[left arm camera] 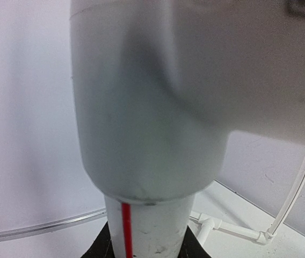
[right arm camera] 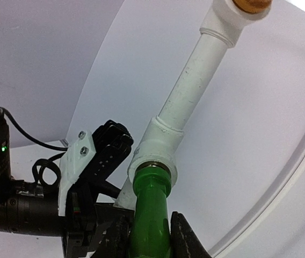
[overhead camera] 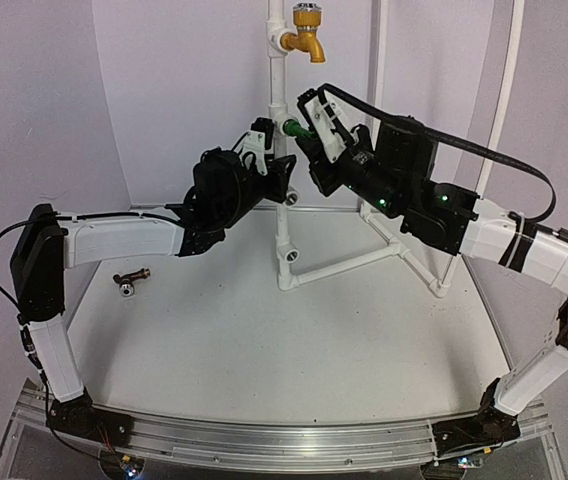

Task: Install the water faucets

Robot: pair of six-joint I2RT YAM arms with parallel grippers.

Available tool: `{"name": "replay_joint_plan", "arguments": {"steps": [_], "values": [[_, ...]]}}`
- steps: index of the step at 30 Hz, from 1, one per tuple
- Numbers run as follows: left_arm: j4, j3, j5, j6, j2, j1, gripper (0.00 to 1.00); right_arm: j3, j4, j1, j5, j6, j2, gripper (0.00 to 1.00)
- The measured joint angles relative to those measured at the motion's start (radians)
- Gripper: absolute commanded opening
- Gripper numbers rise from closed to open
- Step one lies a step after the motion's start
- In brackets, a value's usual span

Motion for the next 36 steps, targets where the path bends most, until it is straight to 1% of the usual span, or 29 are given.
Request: {"name": "replay_joint_plan", "arguments": {"steps": [12,21,36], "values": [[0.002,0.000,-0.023,0.007,0.002,-0.006,0.00,-0.033,0.061,0.000,0.012,0.310,-0.002,0.00],[0.010,0.010,-0.032,0.011,0.014,-0.009,0.00,-0.036,0.068,0.000,0.028,0.529,-0.002,0.00],[0.021,0.022,-0.051,0.018,0.029,-0.016,0.00,-0.036,0.070,0.004,0.072,1.015,-0.002,0.00]]}}
